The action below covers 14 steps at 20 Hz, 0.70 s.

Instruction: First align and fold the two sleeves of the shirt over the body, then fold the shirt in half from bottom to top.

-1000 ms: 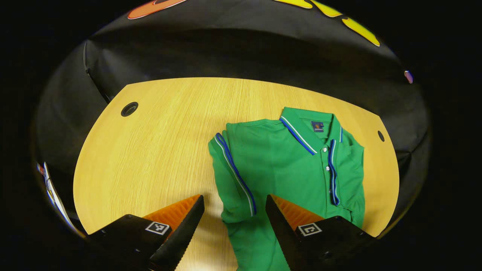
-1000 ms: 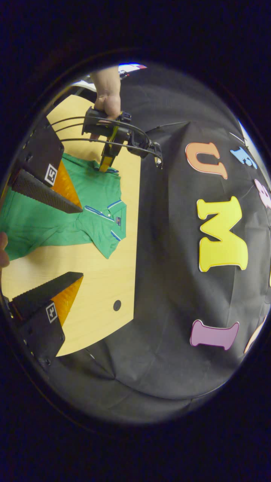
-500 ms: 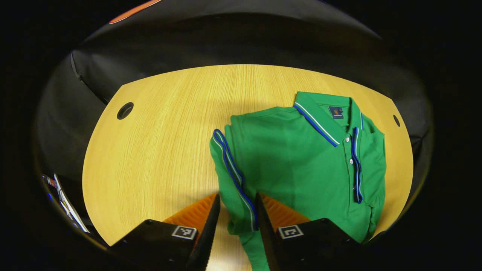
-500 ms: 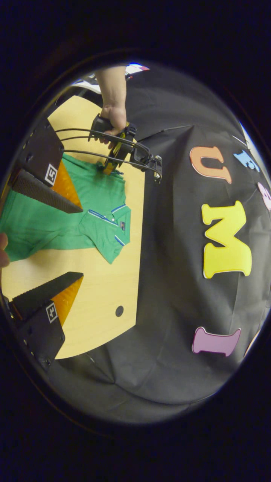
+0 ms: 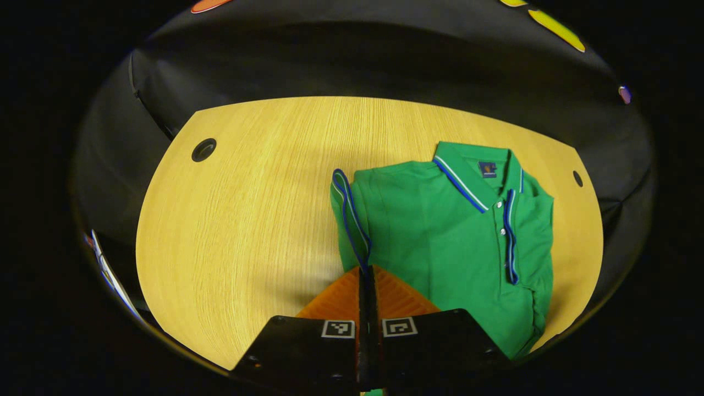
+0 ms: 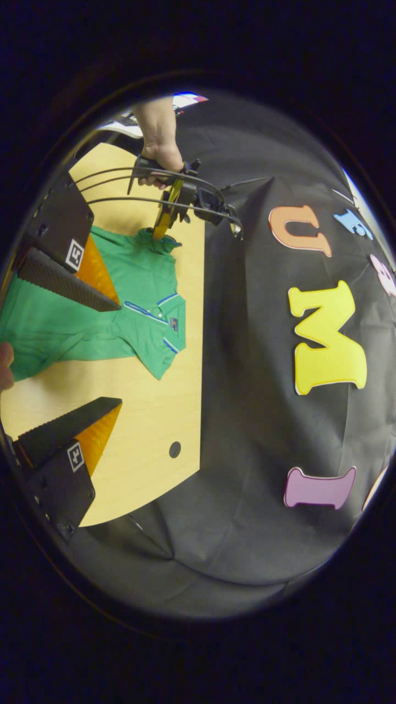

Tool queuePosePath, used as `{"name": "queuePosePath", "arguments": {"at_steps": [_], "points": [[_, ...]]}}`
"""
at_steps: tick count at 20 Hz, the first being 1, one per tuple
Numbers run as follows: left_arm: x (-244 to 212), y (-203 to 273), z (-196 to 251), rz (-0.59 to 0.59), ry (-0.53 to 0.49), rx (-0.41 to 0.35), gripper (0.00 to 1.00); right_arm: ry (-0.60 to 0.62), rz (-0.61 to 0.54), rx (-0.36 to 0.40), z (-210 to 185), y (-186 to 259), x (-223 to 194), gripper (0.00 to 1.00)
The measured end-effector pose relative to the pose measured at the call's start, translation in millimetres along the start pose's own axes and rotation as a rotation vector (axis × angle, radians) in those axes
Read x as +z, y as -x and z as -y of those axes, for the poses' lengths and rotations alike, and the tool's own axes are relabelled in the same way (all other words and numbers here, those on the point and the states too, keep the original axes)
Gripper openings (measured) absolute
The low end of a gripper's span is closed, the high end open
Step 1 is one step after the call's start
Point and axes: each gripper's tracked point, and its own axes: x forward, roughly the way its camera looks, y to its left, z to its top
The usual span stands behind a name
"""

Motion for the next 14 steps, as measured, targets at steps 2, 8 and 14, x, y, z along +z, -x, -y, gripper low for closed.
{"name": "queuePosePath", "arguments": {"at_steps": [2, 8, 14], "points": [[10.6, 16.3, 11.7, 0.032, 0.013, -0.034, 0.05, -0.016, 0.012, -0.002, 1.5, 2.0, 3.3, 0.92], [26.0, 34.6, 95.4, 0.074, -0.002, -0.151, 0.06, -0.006, 0.043, -0.032, 8.2, 21.6, 7.9, 0.92], [35.8, 59.3, 129.0, 0.138, -0.020, -0.167, 0.29, 0.010, 0.085, -0.073, 14.3, 43.0, 8.5, 0.96]]}}
